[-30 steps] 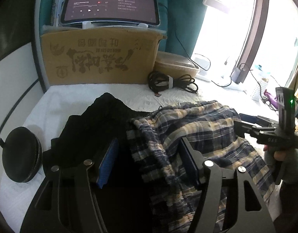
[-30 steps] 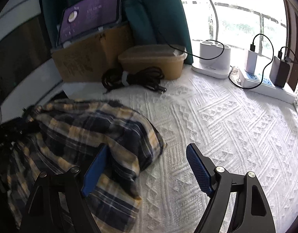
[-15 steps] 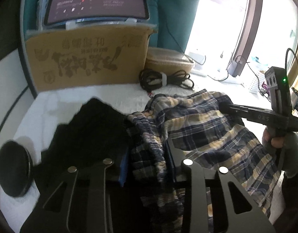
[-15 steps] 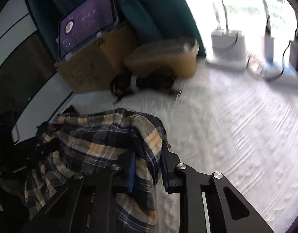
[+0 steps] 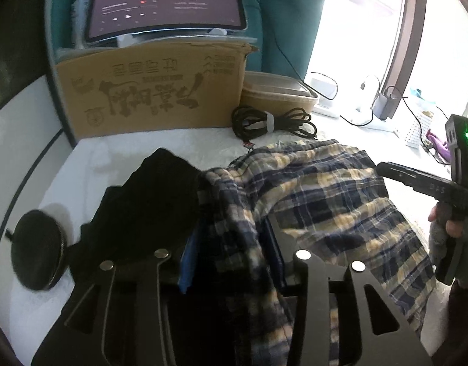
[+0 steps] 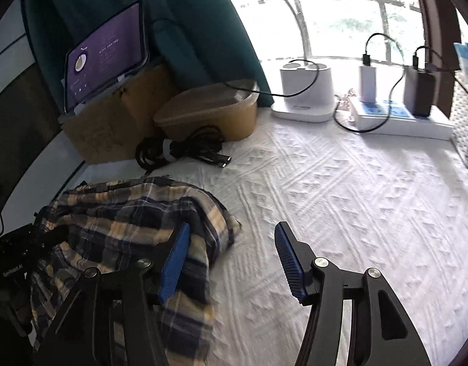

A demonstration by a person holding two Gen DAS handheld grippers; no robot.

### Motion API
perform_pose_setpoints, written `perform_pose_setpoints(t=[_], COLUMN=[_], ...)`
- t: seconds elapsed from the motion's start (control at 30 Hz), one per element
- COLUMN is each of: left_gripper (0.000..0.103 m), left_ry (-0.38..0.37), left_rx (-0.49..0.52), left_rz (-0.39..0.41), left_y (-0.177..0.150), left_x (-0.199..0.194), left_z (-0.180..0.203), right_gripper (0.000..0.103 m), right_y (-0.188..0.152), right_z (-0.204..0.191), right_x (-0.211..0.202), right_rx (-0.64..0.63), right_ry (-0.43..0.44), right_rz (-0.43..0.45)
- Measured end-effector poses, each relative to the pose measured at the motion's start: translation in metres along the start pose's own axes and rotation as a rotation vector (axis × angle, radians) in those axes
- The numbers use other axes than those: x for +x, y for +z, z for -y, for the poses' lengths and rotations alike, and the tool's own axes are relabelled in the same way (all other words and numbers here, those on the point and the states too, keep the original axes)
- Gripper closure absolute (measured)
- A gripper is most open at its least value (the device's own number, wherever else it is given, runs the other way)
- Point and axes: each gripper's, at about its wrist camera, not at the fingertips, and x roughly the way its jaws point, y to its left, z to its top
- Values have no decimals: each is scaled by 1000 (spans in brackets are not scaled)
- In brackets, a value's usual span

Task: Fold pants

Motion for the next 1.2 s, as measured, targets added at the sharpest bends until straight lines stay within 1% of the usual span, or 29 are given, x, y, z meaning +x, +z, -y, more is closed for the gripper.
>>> perform_pose_setpoints(t=[0.07, 0.13, 0.2, 0.37, 0.4, 0.43, 0.5, 0.57, 0.7, 0.77, 0.9, 0.93, 1.0, 1.07, 1.2], left_gripper=[62, 49, 44, 44, 44, 44, 44, 44, 44, 44, 44, 44, 44, 44, 44], left_ry=[1, -5, -8, -7, -8, -8, -11, -11, 18, 5, 1, 10, 63, 74, 51], left_rx=[-18, -39, -48, -57, -60, -64, -71, -69, -59, -71, -70, -67, -43, -32, -4], left_rz=[13, 23, 33, 42, 46, 48, 53, 55, 53, 45, 44, 51, 65, 72, 93], left_y=[-5, -11, -16, -32, -36, -38, -44, -51, -67, -77, -88, -90, -95, -98, -99], left_x=[-10, -19, -26, -43, -47, -49, -54, -59, -64, -65, -71, -73, -74, -76, -85], left_z=[1, 3, 6, 15, 17, 18, 22, 28, 39, 45, 55, 58, 67, 75, 93], right_gripper=[43, 43, 43, 41, 40, 36, 33, 33, 33, 33, 33, 33, 33, 33, 33], right_y=[-4, -9, -13, -24, -27, -29, -34, -38, -51, -58, -71, -75, -80, -85, -94], right_z=[-1, -2, -4, -10, -11, -11, -13, -13, -14, -17, -20, -21, -21, -23, -23], right_x=[-7, -14, -21, -41, -46, -49, -58, -64, -83, -90, -107, -111, -119, -127, -149], right_rx=[-6, -15, -22, -45, -48, -48, -50, -51, -51, -64, -77, -77, -76, -81, -81], right_ry=[-4, -4, -4, -3, -1, -1, 0, 1, 4, 2, -6, -7, -9, -15, -29], right_rz=[4, 5, 6, 16, 18, 19, 25, 25, 24, 14, 12, 14, 16, 19, 31])
